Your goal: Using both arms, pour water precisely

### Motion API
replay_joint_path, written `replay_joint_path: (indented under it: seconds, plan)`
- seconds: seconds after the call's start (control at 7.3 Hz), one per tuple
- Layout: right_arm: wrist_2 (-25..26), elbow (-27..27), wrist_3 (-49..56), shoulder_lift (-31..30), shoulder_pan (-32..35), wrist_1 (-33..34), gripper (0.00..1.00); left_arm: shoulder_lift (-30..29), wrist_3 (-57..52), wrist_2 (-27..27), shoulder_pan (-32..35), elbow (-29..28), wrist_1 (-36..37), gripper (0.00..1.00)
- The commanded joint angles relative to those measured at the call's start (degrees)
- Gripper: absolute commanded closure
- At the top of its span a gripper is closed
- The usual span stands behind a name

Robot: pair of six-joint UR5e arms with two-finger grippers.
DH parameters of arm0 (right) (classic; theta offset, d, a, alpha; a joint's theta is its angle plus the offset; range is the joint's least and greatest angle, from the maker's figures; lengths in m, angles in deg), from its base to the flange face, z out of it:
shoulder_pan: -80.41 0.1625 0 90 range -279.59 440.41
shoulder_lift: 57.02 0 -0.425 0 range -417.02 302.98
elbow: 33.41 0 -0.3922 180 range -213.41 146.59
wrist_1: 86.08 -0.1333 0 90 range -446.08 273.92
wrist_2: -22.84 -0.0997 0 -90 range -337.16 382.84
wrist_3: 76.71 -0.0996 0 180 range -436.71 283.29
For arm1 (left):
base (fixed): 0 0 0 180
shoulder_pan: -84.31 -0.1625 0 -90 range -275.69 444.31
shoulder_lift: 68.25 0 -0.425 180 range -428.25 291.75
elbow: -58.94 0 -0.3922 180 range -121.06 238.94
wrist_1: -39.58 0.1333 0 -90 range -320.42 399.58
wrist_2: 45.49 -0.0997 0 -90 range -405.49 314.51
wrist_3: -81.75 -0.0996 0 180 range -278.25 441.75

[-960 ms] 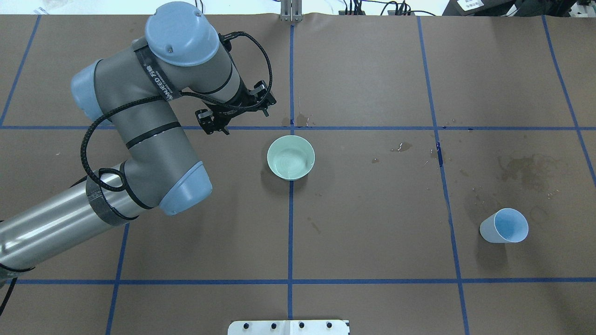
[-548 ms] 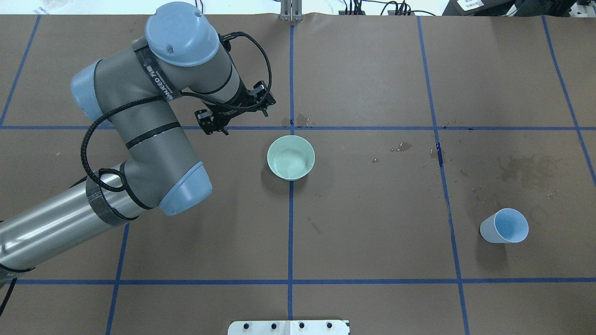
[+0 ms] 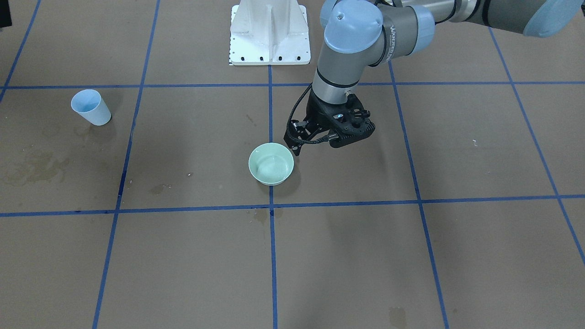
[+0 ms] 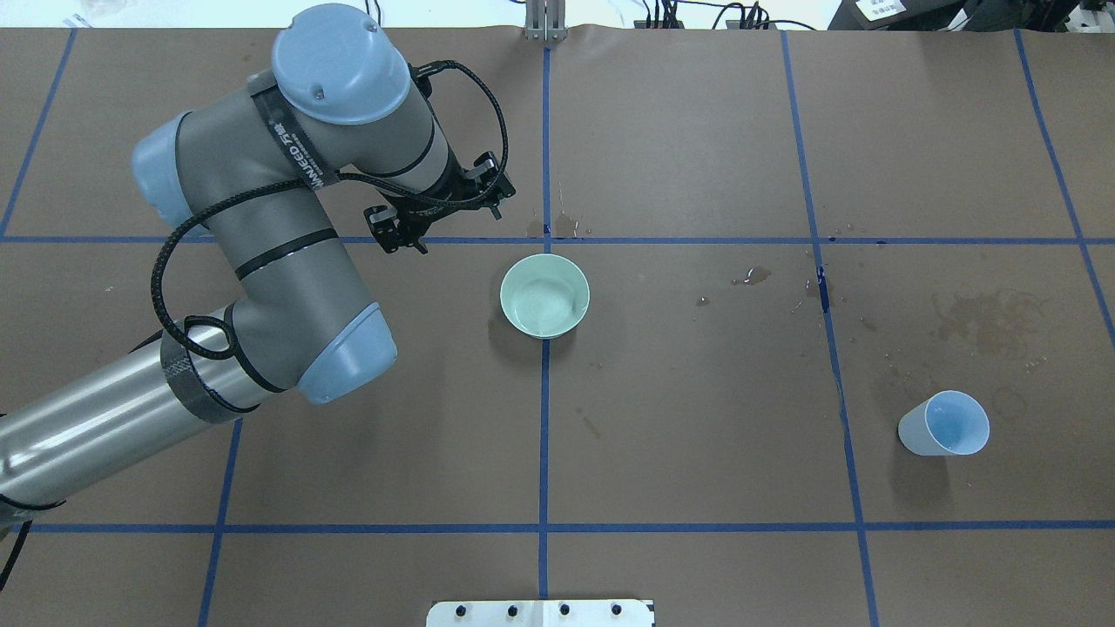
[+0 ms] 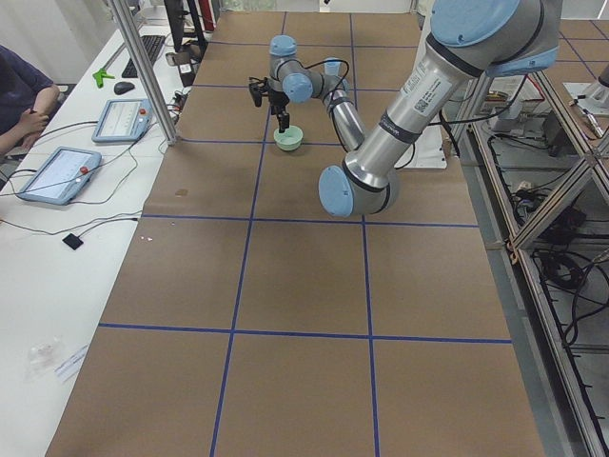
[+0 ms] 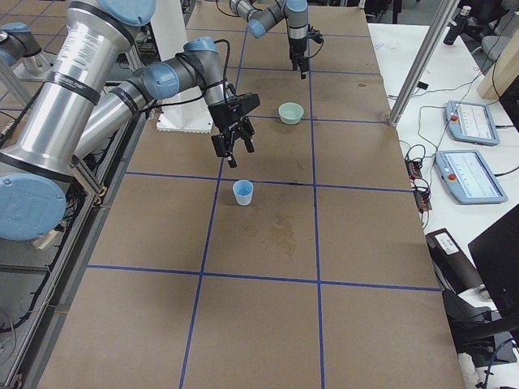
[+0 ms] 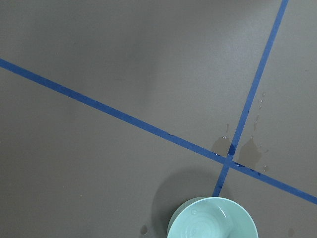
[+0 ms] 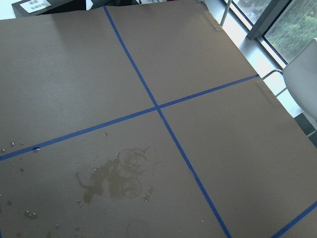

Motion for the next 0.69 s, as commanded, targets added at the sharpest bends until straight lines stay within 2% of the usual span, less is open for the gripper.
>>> replay_joint_path:
  seconds: [0.0, 0.14, 0.27, 0.41, 0.55]
  plan:
    - [12.18, -0.03, -15.35, 1.45, -15.11, 7.14, 0.0, 0.09, -0.24, 0.11, 0.09, 0.04, 0.01, 0.0]
    - [17.87, -0.12, -22.28, 2.68, -21.34, 13.7, 0.0, 0.0, -0.25, 0.11, 0.09, 0.04, 0.01, 0.0]
    - [18.8, -0.21, -28.44, 5.99, -25.92, 19.42, 0.0, 0.09, -0.42, 0.11, 0.09, -0.05, 0.01, 0.0]
    - [22.46, -0.47, -37.81, 7.16, -31.97, 26.09, 0.0, 0.0, -0.51, 0.11, 0.35, -0.05, 0.01, 0.0]
    - [22.76, -1.17, -43.39, 10.91, -35.43, 32.43, 0.0, 0.0, -0.51, 0.11, 0.44, -0.05, 0.01, 0.0]
